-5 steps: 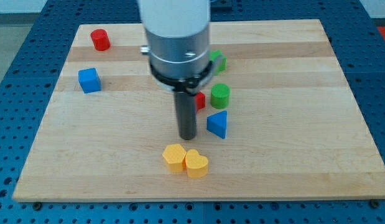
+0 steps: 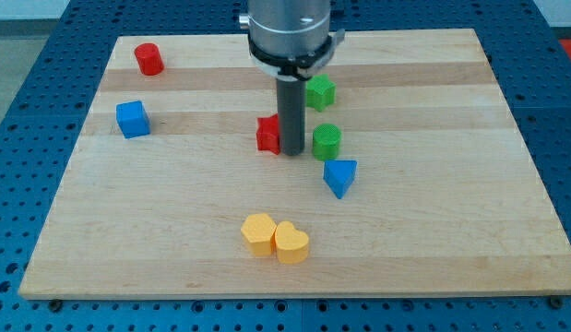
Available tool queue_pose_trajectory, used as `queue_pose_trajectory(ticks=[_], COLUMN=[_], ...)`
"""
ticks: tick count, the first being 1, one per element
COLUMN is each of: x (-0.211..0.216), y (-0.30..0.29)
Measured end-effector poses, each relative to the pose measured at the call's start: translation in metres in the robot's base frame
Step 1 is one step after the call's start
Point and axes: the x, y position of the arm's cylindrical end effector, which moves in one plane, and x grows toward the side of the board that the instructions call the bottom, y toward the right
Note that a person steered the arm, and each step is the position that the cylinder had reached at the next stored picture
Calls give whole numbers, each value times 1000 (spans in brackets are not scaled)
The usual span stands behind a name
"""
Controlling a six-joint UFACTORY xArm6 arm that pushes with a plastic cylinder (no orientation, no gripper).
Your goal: Place the red star to the bottom right of red circle
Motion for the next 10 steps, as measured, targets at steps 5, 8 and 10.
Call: queue_pose_trajectory(ticks=[5,8,10], x=[-73,31,-3], y=[-62,-40,-63])
